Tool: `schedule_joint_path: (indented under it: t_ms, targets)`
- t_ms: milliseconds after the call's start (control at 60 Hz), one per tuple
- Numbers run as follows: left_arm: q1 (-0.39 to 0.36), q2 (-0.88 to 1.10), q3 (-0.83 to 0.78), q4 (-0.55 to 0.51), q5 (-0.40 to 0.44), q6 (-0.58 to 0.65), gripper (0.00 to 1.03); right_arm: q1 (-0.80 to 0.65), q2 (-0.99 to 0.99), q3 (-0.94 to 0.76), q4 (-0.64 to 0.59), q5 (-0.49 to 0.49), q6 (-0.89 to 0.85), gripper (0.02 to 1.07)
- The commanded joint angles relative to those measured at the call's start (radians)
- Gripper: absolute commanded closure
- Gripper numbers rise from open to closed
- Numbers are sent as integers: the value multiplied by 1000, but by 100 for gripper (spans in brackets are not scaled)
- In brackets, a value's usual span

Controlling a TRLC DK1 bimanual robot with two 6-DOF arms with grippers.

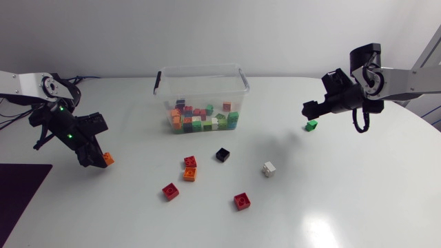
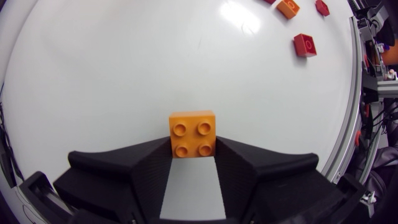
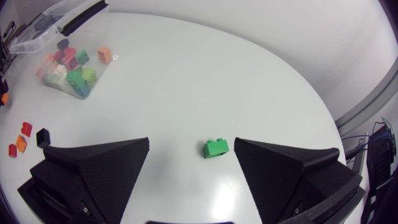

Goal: Place the duplo bricks in the container

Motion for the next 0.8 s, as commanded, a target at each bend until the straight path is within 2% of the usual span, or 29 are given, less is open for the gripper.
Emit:
schedule_joint_path:
  t_ms: [0,333,567,633,717,783]
  targets:
    - [-2,-39,31,-28,21,29,63,-26,66,58,-48,0,-38,8]
    - [-54,-163,163,-83,193,-22,63,-82,224,201,-147,-27,-149,8]
    - [-105,-201,278,-88,252,-105,63,-105,341,296,-174,-54,-209,9]
    - [-120,-201,316,-89,281,-132,63,-110,376,327,-178,-58,-226,12]
    - [-143,-200,339,-89,284,-149,63,-111,413,359,-190,-61,-241,14]
    - [-165,-198,356,-89,287,-164,63,-110,442,393,-216,-61,-253,19]
